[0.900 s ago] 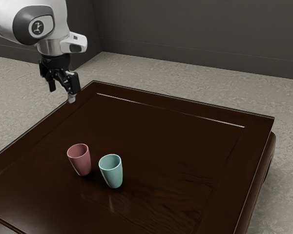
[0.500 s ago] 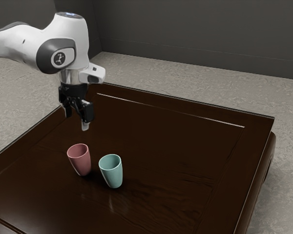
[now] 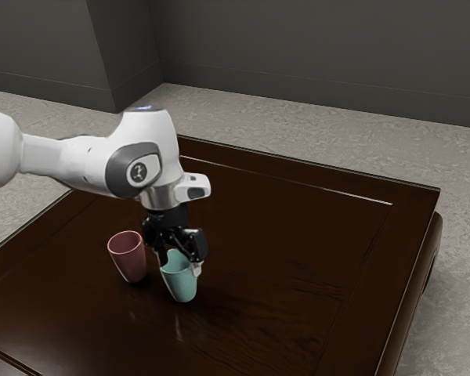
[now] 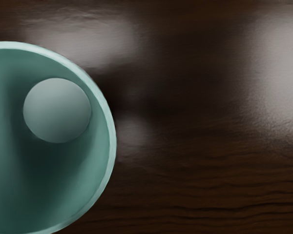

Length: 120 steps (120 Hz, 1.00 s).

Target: Place the right cup onto the left cup

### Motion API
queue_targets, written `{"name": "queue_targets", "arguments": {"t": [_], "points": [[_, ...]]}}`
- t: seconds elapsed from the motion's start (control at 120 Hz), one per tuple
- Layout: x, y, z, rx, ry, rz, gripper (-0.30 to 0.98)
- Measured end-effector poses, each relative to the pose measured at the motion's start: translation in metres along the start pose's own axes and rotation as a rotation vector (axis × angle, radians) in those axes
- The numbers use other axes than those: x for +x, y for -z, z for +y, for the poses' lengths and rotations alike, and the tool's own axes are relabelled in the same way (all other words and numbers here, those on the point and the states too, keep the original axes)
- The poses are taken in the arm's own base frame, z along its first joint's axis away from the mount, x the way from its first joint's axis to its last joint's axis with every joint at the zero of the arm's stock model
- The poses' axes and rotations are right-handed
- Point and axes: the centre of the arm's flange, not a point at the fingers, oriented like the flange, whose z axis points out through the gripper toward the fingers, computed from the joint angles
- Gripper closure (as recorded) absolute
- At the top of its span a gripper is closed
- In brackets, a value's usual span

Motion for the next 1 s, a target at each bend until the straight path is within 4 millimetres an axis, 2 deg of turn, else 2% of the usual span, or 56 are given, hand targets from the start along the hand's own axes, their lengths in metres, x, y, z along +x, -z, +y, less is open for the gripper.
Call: {"name": "queue_targets", "arguments": {"t": [0.092, 0.25, 0.308, 0.4, 0.55, 0.633, 0.708, 0.792, 0.883, 1.0], "points": [[0.004, -0.007, 0.007, -0.006, 0.030, 0.025, 0.00], [0.024, -0.020, 0.020, -0.006, 0.057, 0.078, 0.00], [0.033, -0.021, 0.014, -0.008, 0.085, 0.095, 0.00], [0.040, -0.024, -0.008, -0.010, 0.146, 0.111, 0.00], [0.044, -0.049, -0.019, -0.009, 0.195, 0.082, 0.00], [0.045, -0.052, -0.021, -0.005, 0.212, 0.078, 0.08], [0.044, -0.050, -0.027, 0.012, 0.217, 0.083, 0.36], [0.044, -0.046, -0.030, 0.024, 0.221, 0.087, 0.55], [0.043, -0.041, -0.031, 0.031, 0.227, 0.092, 0.65], [0.041, -0.034, -0.030, 0.035, 0.233, 0.096, 0.72]]}}
